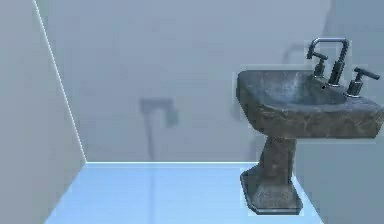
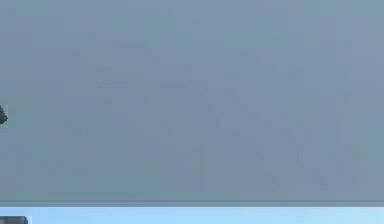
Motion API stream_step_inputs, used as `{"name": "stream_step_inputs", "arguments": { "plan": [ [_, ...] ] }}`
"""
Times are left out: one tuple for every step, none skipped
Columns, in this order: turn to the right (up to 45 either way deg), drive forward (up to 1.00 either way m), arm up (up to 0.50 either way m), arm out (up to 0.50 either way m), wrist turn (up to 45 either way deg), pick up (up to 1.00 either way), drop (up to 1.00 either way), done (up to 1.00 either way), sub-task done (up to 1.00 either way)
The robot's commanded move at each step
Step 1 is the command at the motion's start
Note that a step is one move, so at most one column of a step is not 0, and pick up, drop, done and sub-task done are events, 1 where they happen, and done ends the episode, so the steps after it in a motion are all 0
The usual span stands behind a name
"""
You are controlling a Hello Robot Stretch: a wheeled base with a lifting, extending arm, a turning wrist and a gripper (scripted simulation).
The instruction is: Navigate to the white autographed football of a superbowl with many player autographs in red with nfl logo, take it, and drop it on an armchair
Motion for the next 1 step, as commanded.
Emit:
{"name": "stream_step_inputs", "arguments": {
  "plan": [
    [45.0, 0.0, 0.0, 0.0, 0.0, 0.0, 0.0, 0.0, 0.0]
  ]
}}
